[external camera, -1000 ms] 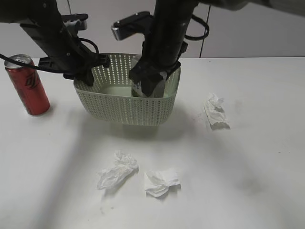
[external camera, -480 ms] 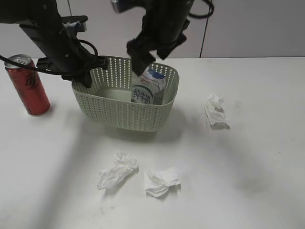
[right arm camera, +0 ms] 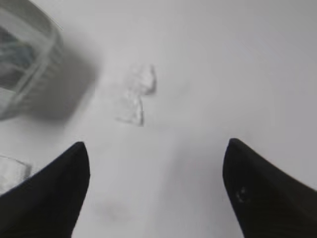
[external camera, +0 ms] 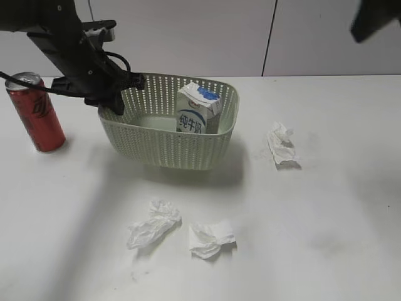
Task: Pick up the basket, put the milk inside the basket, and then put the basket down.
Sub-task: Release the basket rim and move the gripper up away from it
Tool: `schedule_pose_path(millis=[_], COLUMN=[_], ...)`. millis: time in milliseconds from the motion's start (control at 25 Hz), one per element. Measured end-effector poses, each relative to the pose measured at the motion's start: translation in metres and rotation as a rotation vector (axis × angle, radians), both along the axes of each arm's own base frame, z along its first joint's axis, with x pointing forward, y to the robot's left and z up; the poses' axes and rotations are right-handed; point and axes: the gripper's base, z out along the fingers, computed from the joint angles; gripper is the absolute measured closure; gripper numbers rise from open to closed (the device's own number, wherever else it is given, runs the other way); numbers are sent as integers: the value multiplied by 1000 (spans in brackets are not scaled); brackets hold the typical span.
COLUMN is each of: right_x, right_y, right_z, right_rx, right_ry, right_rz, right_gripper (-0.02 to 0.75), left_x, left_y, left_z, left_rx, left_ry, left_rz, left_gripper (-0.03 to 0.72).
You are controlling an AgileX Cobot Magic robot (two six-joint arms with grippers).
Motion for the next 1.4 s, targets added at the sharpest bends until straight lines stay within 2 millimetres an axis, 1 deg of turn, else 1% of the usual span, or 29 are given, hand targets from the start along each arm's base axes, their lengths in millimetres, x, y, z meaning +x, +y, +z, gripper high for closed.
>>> schedule_pose_path(millis=[40, 80, 120, 200, 280, 360, 480, 600, 720, 760, 800, 840, 920, 1000, 1040, 1080, 1120, 1160, 1280, 1400], right_x=[-9, -23, -35, -63, -90, -112, -141, -161, -171, -172, -172, -172, -172, -172, -172, -172, -171, -171, -170, -171], right_y=[-13, -23, -32, -41, -45, -46, -47, -49, -50, -50, -50, -50, -50, -50, -50, -50, -50, -50, -50, -50], right_z=[-10, -19, -24, -47, -66, -82, -96, -99, -98, -98, -98, -98, -97, -97, -97, -97, -97, -97, -97, -97], right_rx=[1, -2, -1, -5, 11, 33, 76, 102, 110, 111, 112, 112, 113, 113, 113, 113, 114, 115, 114, 109], right_ry=[15, 28, 15, 31, 26, 33, 23, -7, -37, -42, -44, -46, -50, -52, -52, -53, -57, -61, -70, -70], right_rz=[-49, -84, -117, -157, -174, -187, -201, -205, -204, -204, -204, -205, -205, -205, -205, -205, -206, -206, -203, -196], right_gripper=[123, 134, 141, 147, 150, 153, 153, 153, 153, 153, 153, 153, 153, 153, 154, 154, 154, 154, 154, 154], left_x=[1, 1, 1, 3, 5, 7, 11, 14, 15, 16, 16, 17, 17, 17, 17, 16, 15, 13, 0, -22], left_y=[0, 0, -1, -1, -1, -2, -2, -1, -1, -1, -2, -2, -3, -3, -3, -2, -2, -1, 3, 10], left_z=[0, 0, 1, 1, 2, -2, -15, -31, -44, -44, -45, -44, -44, -42, -39, -35, -29, -23, 7, 53], left_rx=[-4, -6, -9, -14, -22, -30, -37, -29, -24, -30, -38, -49, -60, -66, -68, -70, -69, -67, -55, -32], left_ry=[-6, -10, -16, -34, -52, -60, -37, -2, 21, 17, 17, 15, 14, 10, 4, -1, -8, -8, 7, 0], left_rz=[2, 3, 4, 6, 10, 21, 51, 65, 72, 76, 85, 95, 104, 108, 108, 107, 103, 98, 76, 21], left_gripper=[688, 688, 688, 688, 688, 688, 688, 688, 675, 661, 631, 582, 437, 226, 148, 101, 85, 85, 92, 94])
